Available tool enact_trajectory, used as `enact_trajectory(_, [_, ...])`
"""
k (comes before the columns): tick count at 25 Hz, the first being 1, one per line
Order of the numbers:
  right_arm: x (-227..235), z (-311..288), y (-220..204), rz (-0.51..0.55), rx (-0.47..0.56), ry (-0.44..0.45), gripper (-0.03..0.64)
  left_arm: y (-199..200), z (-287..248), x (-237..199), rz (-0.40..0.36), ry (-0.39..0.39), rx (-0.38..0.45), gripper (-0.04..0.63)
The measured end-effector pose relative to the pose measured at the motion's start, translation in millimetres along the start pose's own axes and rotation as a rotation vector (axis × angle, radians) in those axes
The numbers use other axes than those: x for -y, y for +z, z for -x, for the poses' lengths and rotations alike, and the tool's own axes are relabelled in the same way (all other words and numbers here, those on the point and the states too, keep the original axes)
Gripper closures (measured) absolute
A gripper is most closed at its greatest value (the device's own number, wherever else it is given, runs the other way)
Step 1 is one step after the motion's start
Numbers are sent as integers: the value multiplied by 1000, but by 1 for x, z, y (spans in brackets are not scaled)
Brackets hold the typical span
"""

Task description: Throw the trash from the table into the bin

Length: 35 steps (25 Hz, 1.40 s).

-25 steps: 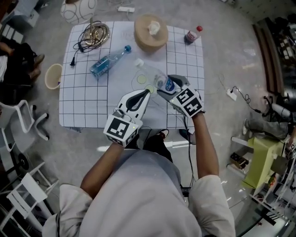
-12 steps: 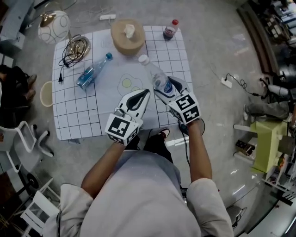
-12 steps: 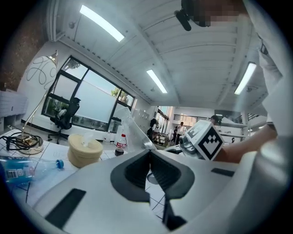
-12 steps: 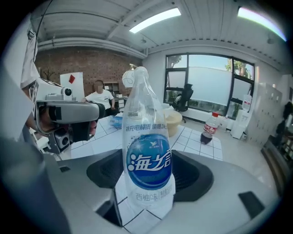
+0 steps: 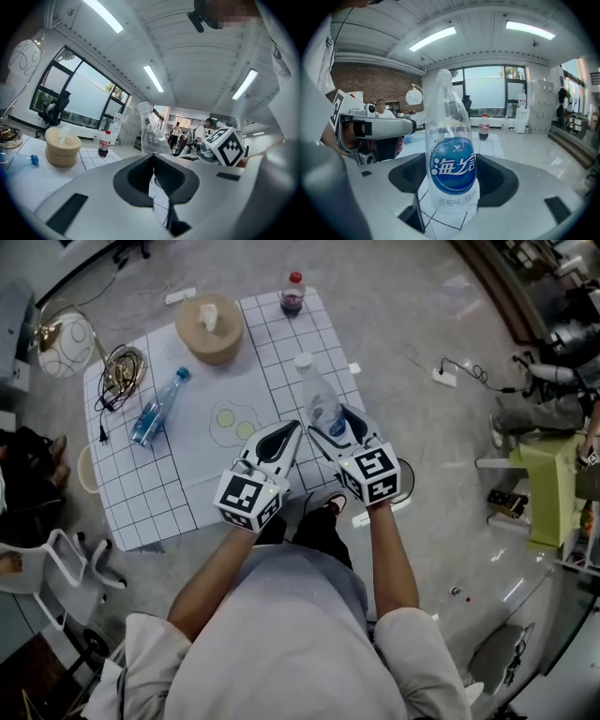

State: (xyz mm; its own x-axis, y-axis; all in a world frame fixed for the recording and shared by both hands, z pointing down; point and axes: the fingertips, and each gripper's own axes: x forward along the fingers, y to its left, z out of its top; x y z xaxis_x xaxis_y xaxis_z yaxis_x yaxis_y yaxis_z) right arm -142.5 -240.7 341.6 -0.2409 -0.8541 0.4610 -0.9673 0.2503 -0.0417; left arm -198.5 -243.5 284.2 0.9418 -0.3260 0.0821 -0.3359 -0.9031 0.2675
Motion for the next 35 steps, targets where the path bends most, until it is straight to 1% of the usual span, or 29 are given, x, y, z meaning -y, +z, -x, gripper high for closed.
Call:
enact_trajectory(5, [22, 32, -8, -69, 57, -77, 307, -7, -25, 28, -12, -68, -29, 588])
enact_trajectory(12, [54, 74, -15, -125, 111, -165, 307, -15, -61, 69, -23, -155, -71, 588])
enact_trajectory(24, [110, 148, -38, -200, 167, -286, 307, -32, -121, 141, -37, -280, -120, 588])
enact_trajectory(35, [168, 220, -76, -283, 202, -379, 308, -52, -175, 202, -77, -349, -163, 588])
